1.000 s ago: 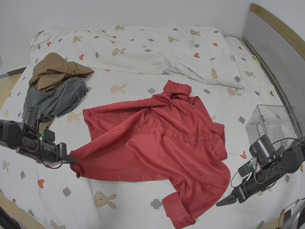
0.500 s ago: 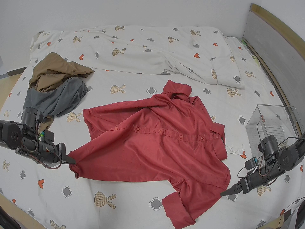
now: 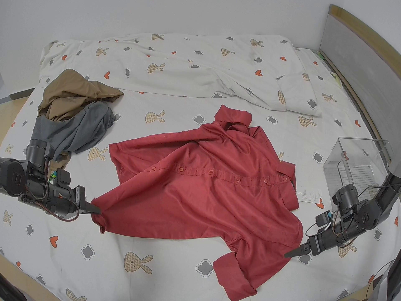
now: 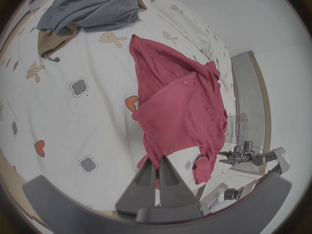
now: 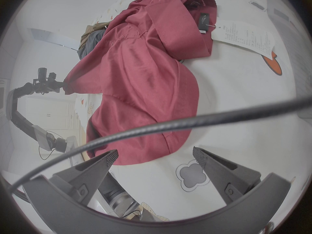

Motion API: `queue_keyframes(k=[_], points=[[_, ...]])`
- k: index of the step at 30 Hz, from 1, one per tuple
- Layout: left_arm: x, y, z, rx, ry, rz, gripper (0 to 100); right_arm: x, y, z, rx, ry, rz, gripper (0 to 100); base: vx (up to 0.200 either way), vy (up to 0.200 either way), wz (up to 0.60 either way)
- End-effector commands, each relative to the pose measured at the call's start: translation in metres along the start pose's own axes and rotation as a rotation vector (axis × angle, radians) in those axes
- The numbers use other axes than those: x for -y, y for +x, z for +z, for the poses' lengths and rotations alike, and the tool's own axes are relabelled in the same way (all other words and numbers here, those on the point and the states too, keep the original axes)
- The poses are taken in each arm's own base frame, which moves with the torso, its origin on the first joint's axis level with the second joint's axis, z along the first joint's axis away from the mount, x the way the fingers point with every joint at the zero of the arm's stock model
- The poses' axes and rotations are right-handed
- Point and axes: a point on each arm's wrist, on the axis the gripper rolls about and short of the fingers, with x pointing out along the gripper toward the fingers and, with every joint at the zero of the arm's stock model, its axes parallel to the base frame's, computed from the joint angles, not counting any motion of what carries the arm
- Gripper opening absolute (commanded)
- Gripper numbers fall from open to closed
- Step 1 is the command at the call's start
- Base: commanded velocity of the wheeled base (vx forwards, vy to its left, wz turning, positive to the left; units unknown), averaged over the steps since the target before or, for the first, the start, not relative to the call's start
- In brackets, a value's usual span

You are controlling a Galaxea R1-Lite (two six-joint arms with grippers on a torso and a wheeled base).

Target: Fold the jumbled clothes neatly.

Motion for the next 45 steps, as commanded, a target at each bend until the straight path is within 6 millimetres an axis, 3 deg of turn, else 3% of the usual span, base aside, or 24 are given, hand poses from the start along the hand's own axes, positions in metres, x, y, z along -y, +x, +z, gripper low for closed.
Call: queue_keyframes(k=[1,13,14,24,38,45], points=[[0.0,0.0,-0.001,-0.001,-0.001,0.0,0,-0.004,0.005,0.001,-0.004,0.022,0.045,100,0.0,0.0,0.0],[-0.001,-0.001,-0.005,-0.01,-0.005,0.002,0,-0.002,0.012,0.005,0.042,0.098,0.061,100,0.0,0.0,0.0],[-0.001,-0.001,-0.006,-0.011,-0.005,0.002,0,-0.002,0.012,0.004,0.041,0.098,0.061,0,0.0,0.0,0.0],[-0.001,-0.004,-0.013,-0.016,-0.008,0.005,0,-0.002,0.008,-0.005,0.03,0.118,0.057,0,0.0,0.0,0.0],[-0.019,-0.021,-0.017,0.028,-0.081,0.046,0,-0.012,-0.049,-0.005,0.169,0.168,0.01,0,0.0,0.0,0.0],[-0.029,-0.03,-0.02,-0.035,-0.064,0.082,0,-0.012,-0.062,0.007,0.128,0.215,-0.002,0,0.0,0.0,0.0]])
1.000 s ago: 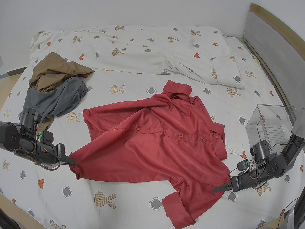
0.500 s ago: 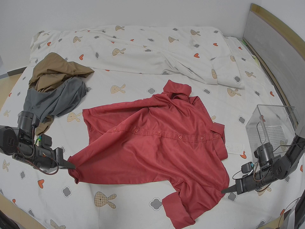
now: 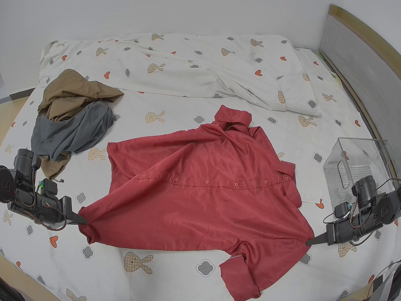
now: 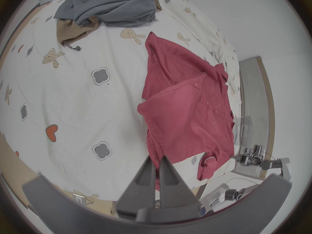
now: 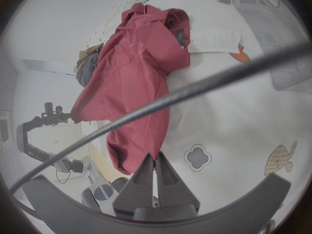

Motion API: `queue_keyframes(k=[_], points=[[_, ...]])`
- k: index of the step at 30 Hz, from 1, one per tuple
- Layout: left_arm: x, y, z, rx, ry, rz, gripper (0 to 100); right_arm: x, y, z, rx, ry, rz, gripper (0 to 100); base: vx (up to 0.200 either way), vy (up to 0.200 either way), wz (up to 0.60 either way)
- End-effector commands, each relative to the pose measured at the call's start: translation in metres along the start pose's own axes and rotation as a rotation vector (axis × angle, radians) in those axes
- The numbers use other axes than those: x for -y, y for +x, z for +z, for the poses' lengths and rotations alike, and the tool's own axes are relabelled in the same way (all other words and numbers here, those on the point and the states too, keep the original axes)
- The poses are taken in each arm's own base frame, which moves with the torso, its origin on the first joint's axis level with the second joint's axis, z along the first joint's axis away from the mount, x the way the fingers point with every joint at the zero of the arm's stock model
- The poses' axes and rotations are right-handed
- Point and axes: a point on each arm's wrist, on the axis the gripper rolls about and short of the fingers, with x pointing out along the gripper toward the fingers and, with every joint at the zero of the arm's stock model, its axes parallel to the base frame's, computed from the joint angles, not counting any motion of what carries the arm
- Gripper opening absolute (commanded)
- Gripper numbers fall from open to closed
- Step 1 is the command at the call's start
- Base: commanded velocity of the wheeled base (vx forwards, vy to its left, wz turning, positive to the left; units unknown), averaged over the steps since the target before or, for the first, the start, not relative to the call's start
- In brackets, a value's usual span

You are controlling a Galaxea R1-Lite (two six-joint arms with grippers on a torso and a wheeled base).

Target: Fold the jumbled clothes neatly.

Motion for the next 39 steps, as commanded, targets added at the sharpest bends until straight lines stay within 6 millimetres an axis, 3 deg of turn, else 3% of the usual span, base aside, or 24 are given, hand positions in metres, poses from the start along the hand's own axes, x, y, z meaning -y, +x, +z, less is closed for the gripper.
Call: queue_keyframes(k=[1,24,25,28,29,38,39], points=[[-0.009,-0.009,0.001,-0.033,0.002,0.029,0,-0.007,-0.015,0.016,0.035,-0.008,-0.007,0,0.0,0.0,0.0],[-0.029,0.01,-0.012,-0.184,-0.048,0.056,0,0.003,-0.012,0.018,0.003,0.045,-0.025,0,0.0,0.0,0.0],[-0.03,0.011,-0.013,-0.191,-0.038,0.055,100,0.003,-0.012,0.017,-0.001,0.042,-0.023,0,0.0,0.0,0.0],[-0.031,0.013,-0.013,-0.199,-0.018,0.053,100,0.004,-0.01,0.017,-0.007,0.033,-0.024,0,0.0,0.0,0.0],[-0.031,0.013,-0.013,-0.199,-0.018,0.053,100,0.004,-0.01,0.016,-0.01,0.035,-0.022,100,0.0,0.0,0.0],[-0.043,-0.001,-0.003,-0.12,-0.05,0.08,100,0.007,-0.02,0.016,0.029,0.046,-0.044,100,0.0,0.0,0.0],[-0.042,-0.006,-0.001,-0.091,-0.042,0.082,100,0.006,-0.033,0.018,0.091,0.036,-0.079,100,0.0,0.0,0.0]])
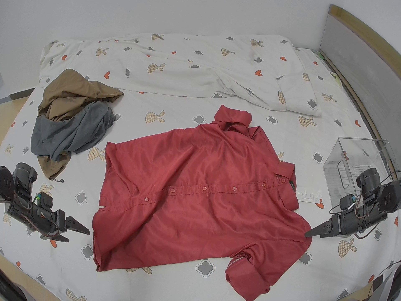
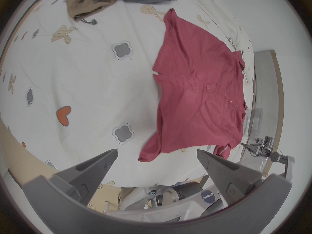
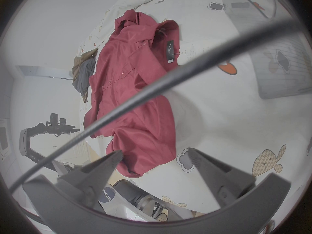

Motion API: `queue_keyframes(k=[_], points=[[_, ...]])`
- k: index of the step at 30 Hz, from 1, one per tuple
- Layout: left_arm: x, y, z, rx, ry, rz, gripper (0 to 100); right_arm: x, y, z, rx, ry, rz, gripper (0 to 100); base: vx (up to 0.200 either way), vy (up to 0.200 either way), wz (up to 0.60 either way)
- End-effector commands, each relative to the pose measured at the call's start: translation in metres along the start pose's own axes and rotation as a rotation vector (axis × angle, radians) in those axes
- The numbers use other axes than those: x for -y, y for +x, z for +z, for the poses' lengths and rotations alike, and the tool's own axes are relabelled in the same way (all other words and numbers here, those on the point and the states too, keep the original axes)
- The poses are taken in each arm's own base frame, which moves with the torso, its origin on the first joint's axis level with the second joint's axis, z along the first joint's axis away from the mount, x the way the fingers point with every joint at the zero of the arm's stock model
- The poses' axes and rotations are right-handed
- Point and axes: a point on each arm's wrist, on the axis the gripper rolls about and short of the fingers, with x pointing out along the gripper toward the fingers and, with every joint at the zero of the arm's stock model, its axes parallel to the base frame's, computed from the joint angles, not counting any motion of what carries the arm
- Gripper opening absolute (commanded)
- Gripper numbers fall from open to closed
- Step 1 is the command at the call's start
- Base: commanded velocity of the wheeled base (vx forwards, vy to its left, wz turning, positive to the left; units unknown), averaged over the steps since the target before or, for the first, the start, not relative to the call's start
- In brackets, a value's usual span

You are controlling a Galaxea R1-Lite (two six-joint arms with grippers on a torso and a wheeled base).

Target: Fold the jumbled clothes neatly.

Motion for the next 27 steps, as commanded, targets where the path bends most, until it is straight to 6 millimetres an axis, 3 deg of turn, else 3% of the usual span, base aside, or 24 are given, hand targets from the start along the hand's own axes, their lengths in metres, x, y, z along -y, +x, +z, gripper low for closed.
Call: queue_keyframes(k=[1,8,10,14,17,18,20,24,27], points=[[-0.001,-0.012,0.003,0.065,0.009,0.005,100,0.001,-0.022,0.003,0.105,-0.008,-0.053,100,0.0,0.0,0.0],[0.009,-0.018,0.002,0.125,0.149,-0.107,100,-0.031,-0.059,-0.006,0.244,-0.125,-0.035,100,0.0,0.0,0.0],[0.011,-0.016,0.018,0.147,0.175,-0.164,100,-0.055,-0.056,-0.014,0.228,-0.222,0.017,100,0.0,0.0,0.0],[0.003,-0.001,0.049,0.149,0.172,-0.167,100,-0.079,-0.047,-0.021,0.175,-0.324,0.085,100,0.0,0.0,0.0],[-0.005,0.014,0.074,0.176,0.184,-0.176,100,-0.088,-0.044,-0.025,0.158,-0.361,0.115,100,0.0,0.0,0.0],[-0.005,0.014,0.074,0.176,0.184,-0.176,100,-0.088,-0.044,-0.025,0.158,-0.361,0.115,100,0.0,0.0,0.0],[-0.014,0.032,0.096,0.198,0.191,-0.202,100,-0.091,-0.045,-0.026,0.158,-0.369,0.125,100,0.0,0.0,0.0],[-0.015,0.051,0.116,0.171,0.194,-0.342,100,-0.092,-0.044,-0.027,0.154,-0.351,0.133,100,0.0,0.0,0.0],[-0.011,0.059,0.119,0.142,0.191,-0.39,100,-0.092,-0.044,-0.027,0.15,-0.339,0.135,100,0.0,0.0,0.0]])
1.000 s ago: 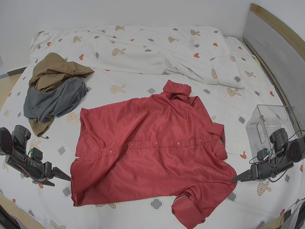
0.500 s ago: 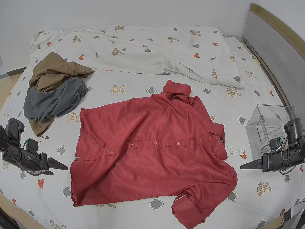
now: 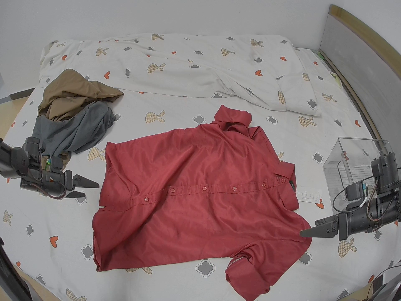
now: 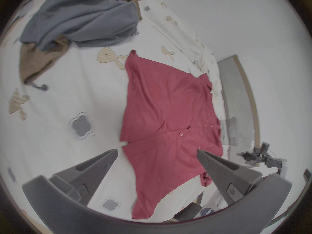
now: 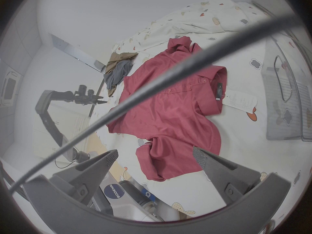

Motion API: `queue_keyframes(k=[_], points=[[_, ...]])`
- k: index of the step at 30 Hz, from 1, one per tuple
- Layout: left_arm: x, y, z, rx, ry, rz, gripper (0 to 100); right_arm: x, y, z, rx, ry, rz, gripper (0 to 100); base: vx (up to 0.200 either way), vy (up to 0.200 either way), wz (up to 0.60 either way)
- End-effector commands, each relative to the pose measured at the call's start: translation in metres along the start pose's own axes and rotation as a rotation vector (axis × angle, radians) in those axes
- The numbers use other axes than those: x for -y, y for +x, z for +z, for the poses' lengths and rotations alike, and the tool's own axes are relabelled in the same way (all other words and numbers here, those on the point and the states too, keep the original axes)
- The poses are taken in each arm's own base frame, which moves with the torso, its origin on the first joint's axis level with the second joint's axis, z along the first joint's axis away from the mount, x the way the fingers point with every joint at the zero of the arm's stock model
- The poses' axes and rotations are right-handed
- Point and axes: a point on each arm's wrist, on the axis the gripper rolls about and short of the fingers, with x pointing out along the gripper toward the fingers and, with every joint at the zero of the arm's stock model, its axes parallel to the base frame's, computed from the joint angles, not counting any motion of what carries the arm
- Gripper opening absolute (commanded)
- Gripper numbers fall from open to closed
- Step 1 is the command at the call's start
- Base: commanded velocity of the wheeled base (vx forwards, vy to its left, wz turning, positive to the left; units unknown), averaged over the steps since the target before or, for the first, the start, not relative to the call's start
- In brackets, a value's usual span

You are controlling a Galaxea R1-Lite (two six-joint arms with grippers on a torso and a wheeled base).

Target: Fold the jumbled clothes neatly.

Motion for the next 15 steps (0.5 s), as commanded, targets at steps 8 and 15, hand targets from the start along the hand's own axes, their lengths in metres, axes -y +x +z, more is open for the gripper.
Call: queue_keyframes(k=[8,15], points=[[-0.011,0.07,-0.003,-0.19,-0.066,-0.127,100,-0.008,0.0,0.0,0.004,-0.007,0.027,100,0.0,0.0,0.0],[-0.021,0.065,0.008,-0.15,-0.066,-0.112,100,-0.006,0.001,-0.003,-0.009,0.002,0.026,100,0.0,0.0,0.0]])
